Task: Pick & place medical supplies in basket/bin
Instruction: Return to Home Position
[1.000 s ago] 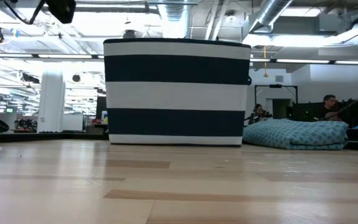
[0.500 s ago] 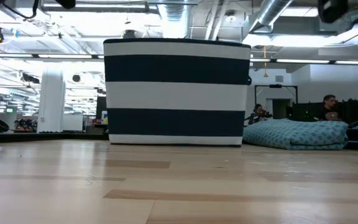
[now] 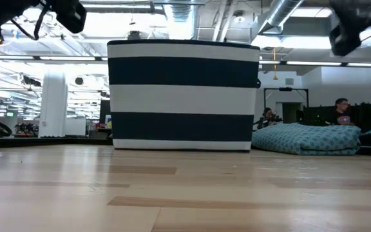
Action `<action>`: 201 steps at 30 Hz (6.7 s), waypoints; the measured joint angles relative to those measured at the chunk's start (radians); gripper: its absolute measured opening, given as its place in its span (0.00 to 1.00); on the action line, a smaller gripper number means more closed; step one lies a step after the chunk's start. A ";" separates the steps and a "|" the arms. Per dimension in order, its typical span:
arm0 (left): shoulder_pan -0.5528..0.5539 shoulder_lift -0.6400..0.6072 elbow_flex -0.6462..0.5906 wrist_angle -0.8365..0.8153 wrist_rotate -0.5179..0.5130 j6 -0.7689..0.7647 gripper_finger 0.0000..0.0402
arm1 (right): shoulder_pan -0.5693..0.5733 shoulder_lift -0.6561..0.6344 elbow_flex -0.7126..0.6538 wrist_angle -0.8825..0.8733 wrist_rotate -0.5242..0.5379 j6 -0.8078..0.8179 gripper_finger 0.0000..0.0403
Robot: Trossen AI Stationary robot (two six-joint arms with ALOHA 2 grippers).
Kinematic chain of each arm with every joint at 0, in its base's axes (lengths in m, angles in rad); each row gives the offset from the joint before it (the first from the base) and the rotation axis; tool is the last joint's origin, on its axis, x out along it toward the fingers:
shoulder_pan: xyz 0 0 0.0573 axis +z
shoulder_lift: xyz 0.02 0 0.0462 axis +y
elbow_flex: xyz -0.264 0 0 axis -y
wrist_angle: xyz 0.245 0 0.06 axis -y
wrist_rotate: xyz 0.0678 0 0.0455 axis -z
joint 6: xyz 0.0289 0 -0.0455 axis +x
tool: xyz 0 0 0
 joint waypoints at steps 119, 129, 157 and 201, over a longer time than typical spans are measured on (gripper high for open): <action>-0.070 -0.527 -0.203 -0.558 -0.374 -0.093 0.72 | 0.003 0.014 -0.098 0.065 0.004 0.001 0.66; -0.070 -0.527 -0.203 -0.558 -0.374 -0.093 0.72 | 0.003 0.014 -0.098 0.065 0.004 0.001 0.66; -0.070 -0.527 -0.203 -0.558 -0.374 -0.093 0.72 | 0.003 0.014 -0.098 0.065 0.004 0.001 0.66; -0.070 -0.526 -0.202 -0.558 -0.374 -0.093 0.72 | 0.003 0.014 -0.098 0.064 0.004 0.001 0.66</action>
